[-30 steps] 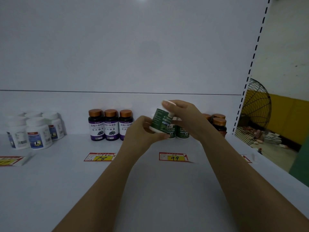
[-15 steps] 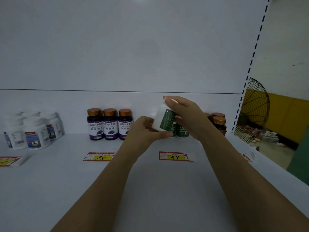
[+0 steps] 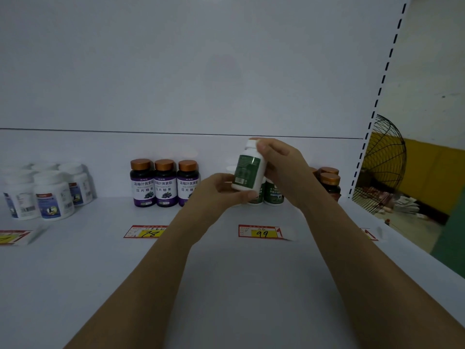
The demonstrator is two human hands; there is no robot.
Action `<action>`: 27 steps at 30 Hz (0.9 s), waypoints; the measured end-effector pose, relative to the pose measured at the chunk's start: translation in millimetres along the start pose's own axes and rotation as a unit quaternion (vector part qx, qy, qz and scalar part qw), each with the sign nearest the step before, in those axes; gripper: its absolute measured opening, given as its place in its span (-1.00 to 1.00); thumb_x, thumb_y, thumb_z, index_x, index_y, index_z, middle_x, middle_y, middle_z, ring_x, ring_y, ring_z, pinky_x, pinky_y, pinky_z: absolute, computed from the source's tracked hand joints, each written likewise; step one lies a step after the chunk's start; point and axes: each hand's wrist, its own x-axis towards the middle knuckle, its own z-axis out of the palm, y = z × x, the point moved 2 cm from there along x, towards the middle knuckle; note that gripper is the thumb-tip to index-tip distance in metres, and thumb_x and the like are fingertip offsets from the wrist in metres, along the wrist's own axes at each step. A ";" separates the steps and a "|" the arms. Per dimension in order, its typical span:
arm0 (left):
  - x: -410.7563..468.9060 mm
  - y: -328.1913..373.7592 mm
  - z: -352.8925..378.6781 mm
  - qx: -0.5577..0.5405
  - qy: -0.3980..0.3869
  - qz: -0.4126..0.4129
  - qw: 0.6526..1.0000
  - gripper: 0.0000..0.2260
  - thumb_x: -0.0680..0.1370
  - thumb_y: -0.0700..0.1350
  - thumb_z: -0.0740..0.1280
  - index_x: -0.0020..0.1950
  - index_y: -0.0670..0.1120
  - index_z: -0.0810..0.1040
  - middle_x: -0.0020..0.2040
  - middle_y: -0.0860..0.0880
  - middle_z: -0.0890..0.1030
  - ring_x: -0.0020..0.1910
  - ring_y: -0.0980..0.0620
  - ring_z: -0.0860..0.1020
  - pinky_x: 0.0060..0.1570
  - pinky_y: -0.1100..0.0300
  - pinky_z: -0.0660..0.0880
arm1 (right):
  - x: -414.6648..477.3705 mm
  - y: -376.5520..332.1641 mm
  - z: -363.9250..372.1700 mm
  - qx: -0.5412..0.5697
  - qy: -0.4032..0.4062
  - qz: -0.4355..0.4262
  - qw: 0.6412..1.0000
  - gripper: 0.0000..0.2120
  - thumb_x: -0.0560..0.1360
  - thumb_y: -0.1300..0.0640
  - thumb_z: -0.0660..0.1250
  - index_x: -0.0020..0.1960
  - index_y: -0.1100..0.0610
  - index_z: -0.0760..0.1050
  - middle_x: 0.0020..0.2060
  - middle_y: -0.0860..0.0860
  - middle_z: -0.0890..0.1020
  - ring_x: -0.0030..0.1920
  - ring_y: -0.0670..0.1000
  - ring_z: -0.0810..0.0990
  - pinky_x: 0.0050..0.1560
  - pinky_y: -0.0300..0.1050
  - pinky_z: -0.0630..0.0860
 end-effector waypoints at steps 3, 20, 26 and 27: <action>-0.1 -0.9 0.3 0.002 -0.020 0.005 1.000 -0.67 0.39 -0.09 0.49 0.11 0.03 0.51 -0.10 0.20 0.61 -0.19 0.36 0.58 -0.31 0.52 0.45 | -0.1 1.1 2.9 0.011 -0.046 0.009 0.999 -0.75 0.63 0.10 0.15 0.21 0.15 0.52 0.13 0.19 0.59 0.11 0.12 0.58 0.18 0.04 0.55; 2.6 -3.9 -2.9 0.001 0.060 0.002 0.998 -0.48 0.28 -0.08 0.58 0.18 -0.09 0.49 0.02 0.04 0.63 -0.07 0.16 0.61 -0.25 0.40 0.47 | 0.6 1.8 11.6 -0.022 -0.009 0.035 0.999 -0.65 0.52 -0.01 0.34 0.24 0.14 0.48 0.04 0.08 0.62 -0.01 -0.02 0.63 0.06 -0.09 0.60; 1.2 -2.4 -0.5 0.019 0.010 0.003 1.000 -0.58 0.37 -0.06 0.51 0.20 -0.04 0.54 -0.02 0.12 0.64 -0.08 0.27 0.58 -0.27 0.46 0.46 | 1.0 0.3 4.0 0.059 -0.021 0.054 0.997 -0.74 0.55 0.08 0.31 0.19 0.16 0.51 0.13 0.10 0.63 0.15 0.18 0.58 0.19 0.10 0.55; 1.7 -2.7 -1.0 0.026 0.016 0.003 1.000 -0.58 0.37 -0.05 0.52 0.20 -0.05 0.54 0.00 0.10 0.64 -0.07 0.26 0.58 -0.25 0.45 0.44 | 1.5 1.1 4.6 0.064 -0.037 0.057 0.996 -0.74 0.53 0.06 0.32 0.18 0.13 0.50 0.17 0.09 0.62 0.22 0.21 0.55 0.23 0.15 0.51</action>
